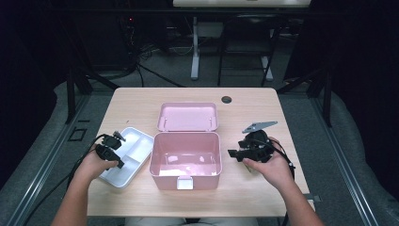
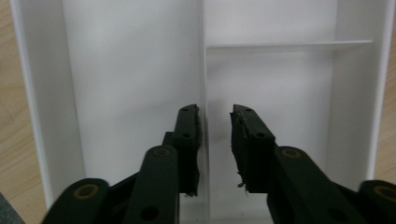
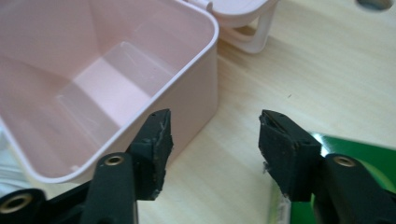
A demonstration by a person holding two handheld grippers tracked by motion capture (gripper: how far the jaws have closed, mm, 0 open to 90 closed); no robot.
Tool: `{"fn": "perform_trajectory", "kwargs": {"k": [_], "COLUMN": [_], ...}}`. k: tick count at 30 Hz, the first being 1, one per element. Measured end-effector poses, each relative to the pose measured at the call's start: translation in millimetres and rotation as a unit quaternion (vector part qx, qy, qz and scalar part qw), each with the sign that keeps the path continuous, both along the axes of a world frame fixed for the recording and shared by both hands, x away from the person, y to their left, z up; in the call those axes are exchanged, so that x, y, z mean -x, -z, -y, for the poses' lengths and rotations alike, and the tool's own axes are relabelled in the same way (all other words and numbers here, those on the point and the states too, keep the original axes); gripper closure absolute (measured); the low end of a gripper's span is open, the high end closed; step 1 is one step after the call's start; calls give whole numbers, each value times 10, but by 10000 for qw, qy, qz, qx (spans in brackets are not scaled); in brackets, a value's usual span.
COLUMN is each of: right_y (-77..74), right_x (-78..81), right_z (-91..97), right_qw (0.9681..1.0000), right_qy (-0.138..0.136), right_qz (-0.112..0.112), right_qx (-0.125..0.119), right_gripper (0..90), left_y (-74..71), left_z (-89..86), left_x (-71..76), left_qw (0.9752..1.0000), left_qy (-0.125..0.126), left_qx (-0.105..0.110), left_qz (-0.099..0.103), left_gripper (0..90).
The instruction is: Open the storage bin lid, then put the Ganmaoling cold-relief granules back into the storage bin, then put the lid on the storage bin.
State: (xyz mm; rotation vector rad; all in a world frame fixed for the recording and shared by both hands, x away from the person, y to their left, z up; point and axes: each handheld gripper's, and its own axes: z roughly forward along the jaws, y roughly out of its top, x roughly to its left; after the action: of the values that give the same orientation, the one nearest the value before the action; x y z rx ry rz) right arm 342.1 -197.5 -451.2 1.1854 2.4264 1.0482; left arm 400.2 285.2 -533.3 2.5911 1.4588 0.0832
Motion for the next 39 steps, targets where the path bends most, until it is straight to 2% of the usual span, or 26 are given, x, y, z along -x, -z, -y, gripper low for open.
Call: {"fn": "perform_trajectory", "kwargs": {"k": [2, 3, 5, 6, 10, 12, 15, 16, 17, 18, 19, 20, 21, 22, 23, 25, 28, 31, 36, 39], "right_y": [-19, -44, -47, -47, -68, -92, -129, -128, -128, -122, -91, -91, -80, -56, -30, -16, 30, 50, 86, 120], "right_x": [-29, -78, -101, -143, -248, -296, -367, -411, -411, -435, -486, -486, -498, -528, -564, -584, -657, -685, -755, -783], "right_z": [16, 56, 72, 101, 167, 192, 217, 221, 221, 220, 221, 221, 219, 228, 228, 241, 256, 263, 296, 314], "right_qw": [9998, 9994, 9990, 9981, 9945, 9934, 9911, 9895, 9895, 9881, 9844, 9844, 9830, 9802, 9768, 9756, 9692, 9679, 9626, 9610], "right_qy": [-12, 109, 131, 140, 223, 236, 332, 349, 349, 352, 380, 380, 414, 430, 515, 499, 599, 620, 705, 736], "right_qz": [93, -123, -181, -243, -188, -242, -413, -530, -530, -631, -818, -818, -890, -970, -1188, -1196, -1560, -1624, -1781, -1828], "right_qx": [163, 316, 384, 541, 1010, 1095, 1220, 1298, 1298, 1357, 1513, 1513, 1548, 1669, 1703, 1770, 1807, 1815, 1918, 1940], "right_gripper": [425, 428, 429, 429, 388, 377, 336, 301, 301, 277, 209, 209, 183, 149, 139, 124, 84, 73, 64, 64], "left_y": [-37, -65, -99, -108, -148, -161, -181, -201, -201, -208, -225, -225, -235, -239, -253, -260, -271, -270, -283, -278], "left_z": [-12, -18, -26, -26, -48, -59, -66, -62, -62, -62, -57, -57, -57, -56, -66, -72, -81, -89, -89, -91], "left_x": [18, 29, 45, 52, 74, 83, 98, 105, 105, 106, 107, 107, 109, 113, 116, 117, 125, 126, 129, 132], "left_qw": [9999, 9999, 9998, 9997, 9994, 9991, 9991, 9991, 9991, 9990, 9990, 9990, 9990, 9989, 9989, 9988, 9985, 9986, 9985, 9984], "left_qy": [-48, -17, -11, 3, -10, -35, -122, -118, -118, -79, -67, -67, -79, -106, -117, -125, -171, -147, -131, -139], "left_qx": [84, 72, 76, 48, 50, 151, 212, 270, 270, 305, 303, 303, 264, 273, 289, 297, 342, 332, 352, 380], "left_qz": [43, 95, 195, 239, 351, 395, 342, 294, 294, 319, 322, 322, 361, 355, 342, 362, 392, 393, 388, 385], "left_gripper": [631, 590, 574, 534, 478, 464, 449, 448, 448, 448, 438, 438, 438, 438, 438, 435, 421, 419, 419, 419]}}
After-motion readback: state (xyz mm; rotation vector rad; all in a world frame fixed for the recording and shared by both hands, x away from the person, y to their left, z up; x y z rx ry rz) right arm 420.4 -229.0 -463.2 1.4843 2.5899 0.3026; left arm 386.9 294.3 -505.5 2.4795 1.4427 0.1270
